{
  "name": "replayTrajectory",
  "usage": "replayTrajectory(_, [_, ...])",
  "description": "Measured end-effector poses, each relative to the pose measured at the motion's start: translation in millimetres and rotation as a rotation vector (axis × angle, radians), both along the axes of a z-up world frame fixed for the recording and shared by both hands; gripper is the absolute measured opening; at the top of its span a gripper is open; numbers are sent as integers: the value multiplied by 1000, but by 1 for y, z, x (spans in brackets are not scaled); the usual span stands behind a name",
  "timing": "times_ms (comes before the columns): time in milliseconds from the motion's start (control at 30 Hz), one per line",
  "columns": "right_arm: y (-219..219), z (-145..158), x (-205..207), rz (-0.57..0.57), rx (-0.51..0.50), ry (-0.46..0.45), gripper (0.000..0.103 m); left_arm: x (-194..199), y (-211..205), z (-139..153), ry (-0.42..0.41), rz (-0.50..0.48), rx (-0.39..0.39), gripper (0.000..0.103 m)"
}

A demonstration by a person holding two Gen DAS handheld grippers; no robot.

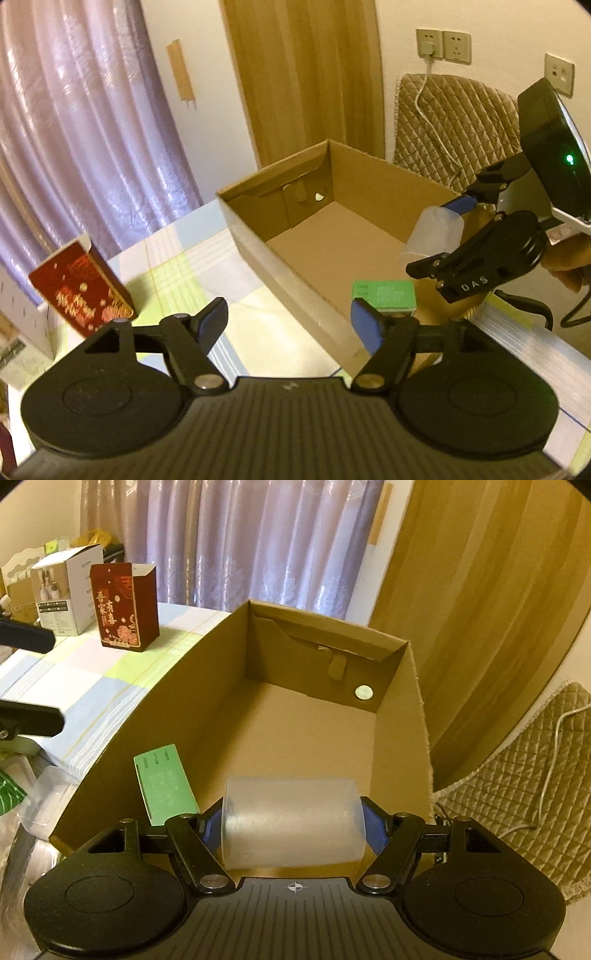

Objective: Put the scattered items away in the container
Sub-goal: 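Carry the spray box and cup into the cardboard box with both tools, then open both tools to drop the spray box and cup into the box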

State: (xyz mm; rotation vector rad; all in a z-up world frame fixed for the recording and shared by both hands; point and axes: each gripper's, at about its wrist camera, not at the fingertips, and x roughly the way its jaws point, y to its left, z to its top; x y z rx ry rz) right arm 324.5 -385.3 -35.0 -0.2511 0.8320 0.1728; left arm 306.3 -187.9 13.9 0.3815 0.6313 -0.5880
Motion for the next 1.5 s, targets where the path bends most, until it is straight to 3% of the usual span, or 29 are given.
replayTrajectory(567, [9, 23, -19, -9, -10, -53, 75, -43, 54, -9, 31, 131, -31, 86])
replayTrajectory(600, [10, 26, -23, -10, -11, -60, 83, -48, 56, -9, 31, 138, -30, 86])
replayTrajectory(633, [11, 29, -27, -14, -8, -77, 99, -53, 57, -10, 34, 147, -31, 86])
replayTrajectory(667, [11, 33, -32, -14, -3, -98, 101, -58, 60, -10, 38, 155, -31, 86])
replayTrajectory(900, [22, 54, -58, -8, 21, -128, 101, -96, 89, -15, 47, 216, -26, 89])
replayTrajectory(1100, [40, 62, -90, 3, 45, -136, 101, -131, 116, -15, 25, 276, -18, 102])
replayTrajectory(1500, [86, 57, -152, 11, 136, -84, 103, -186, 158, -13, 59, 356, 17, 102])
